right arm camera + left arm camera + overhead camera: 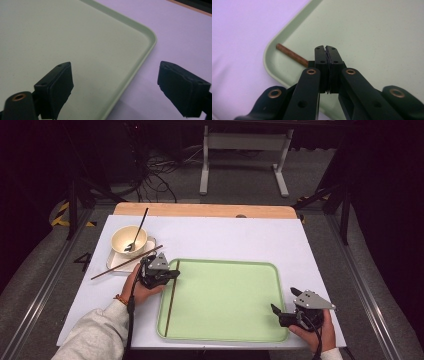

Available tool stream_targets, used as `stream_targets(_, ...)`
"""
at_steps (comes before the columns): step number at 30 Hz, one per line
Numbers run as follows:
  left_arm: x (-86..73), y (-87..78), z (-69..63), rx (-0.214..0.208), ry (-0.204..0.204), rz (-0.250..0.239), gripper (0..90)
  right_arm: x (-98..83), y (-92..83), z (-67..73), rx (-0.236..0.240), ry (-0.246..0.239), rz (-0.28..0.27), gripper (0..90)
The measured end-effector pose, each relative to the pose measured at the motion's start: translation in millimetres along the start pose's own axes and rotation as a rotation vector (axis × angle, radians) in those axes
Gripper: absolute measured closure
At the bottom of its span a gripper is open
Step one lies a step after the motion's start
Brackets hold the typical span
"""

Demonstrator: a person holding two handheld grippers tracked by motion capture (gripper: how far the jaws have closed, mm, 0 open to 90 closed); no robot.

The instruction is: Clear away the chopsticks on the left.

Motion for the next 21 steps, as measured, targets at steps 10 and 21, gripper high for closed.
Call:
stream_targets(10, -7.2, -24.8, -3.5, 0.016, 0.025, -0.036, 88.0, 5.3, 6.5, -0.4, 0.005, -0.01, -0.001, 13.5)
stream_targets(21, -27.5, -63.4, -10.9, 0.059, 0.028, -0.067, 85.4, 5.5, 7.2, -0.5, 0.008, -0.012, -0.001, 13.6)
Point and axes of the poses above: each handheld gripper's, and its own axes: y roughly forward along the jaws, x roughly out of its top, z roughly to its left, the point moved 2 cm from there along y, roughly forward along the jaws, and after that the axes turned 8 degrees about -x, right-handed, at the moved point
